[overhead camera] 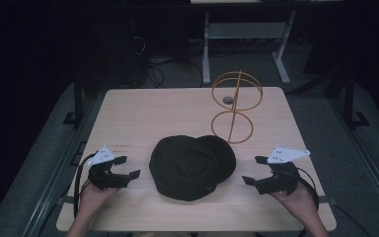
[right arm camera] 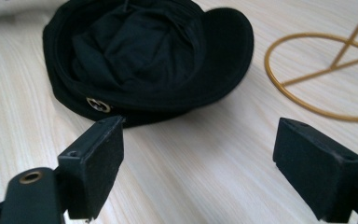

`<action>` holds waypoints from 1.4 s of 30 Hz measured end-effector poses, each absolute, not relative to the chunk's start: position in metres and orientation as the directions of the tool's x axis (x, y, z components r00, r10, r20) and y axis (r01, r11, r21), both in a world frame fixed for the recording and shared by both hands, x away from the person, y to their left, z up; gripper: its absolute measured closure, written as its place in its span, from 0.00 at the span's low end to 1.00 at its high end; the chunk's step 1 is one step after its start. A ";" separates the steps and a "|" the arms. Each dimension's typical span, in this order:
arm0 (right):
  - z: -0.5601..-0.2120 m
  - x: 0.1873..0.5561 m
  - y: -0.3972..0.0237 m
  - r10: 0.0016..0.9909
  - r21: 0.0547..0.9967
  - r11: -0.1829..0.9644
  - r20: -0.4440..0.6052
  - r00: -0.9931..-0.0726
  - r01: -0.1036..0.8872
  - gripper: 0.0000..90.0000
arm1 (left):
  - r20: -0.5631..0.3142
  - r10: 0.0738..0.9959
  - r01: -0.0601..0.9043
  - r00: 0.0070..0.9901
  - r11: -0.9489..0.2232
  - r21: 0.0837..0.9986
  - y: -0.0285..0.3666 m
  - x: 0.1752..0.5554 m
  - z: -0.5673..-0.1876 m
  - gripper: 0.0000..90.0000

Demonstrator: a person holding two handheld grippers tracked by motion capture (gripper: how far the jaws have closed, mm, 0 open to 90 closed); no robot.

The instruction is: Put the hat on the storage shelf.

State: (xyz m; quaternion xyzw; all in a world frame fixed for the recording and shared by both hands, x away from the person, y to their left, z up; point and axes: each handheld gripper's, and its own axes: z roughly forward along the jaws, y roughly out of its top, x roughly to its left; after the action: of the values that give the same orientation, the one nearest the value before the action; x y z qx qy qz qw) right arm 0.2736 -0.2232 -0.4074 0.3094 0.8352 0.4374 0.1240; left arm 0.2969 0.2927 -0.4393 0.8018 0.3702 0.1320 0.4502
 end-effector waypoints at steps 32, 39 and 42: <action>-0.386 0.286 -0.151 0.475 0.774 0.535 0.056 -0.878 0.339 0.18 | -0.117 0.712 0.474 0.693 -0.327 0.818 0.294 0.297 -0.439 0.19; -0.385 0.287 -0.135 0.441 0.767 0.554 0.060 -0.895 0.324 0.18 | -0.118 0.711 0.476 0.693 -0.328 0.816 0.294 0.297 -0.439 0.19; -0.386 0.287 -0.130 0.431 0.766 0.559 0.060 -0.900 0.318 0.18 | -0.119 0.712 0.477 0.692 -0.327 0.816 0.294 0.297 -0.439 0.19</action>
State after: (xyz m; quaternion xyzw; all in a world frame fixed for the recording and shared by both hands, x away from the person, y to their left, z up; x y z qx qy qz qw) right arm 0.2870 -0.1301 -0.3855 0.2127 0.8802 0.4188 0.0674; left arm 0.2974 0.2936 -0.4394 0.8037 0.3699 0.1315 0.4471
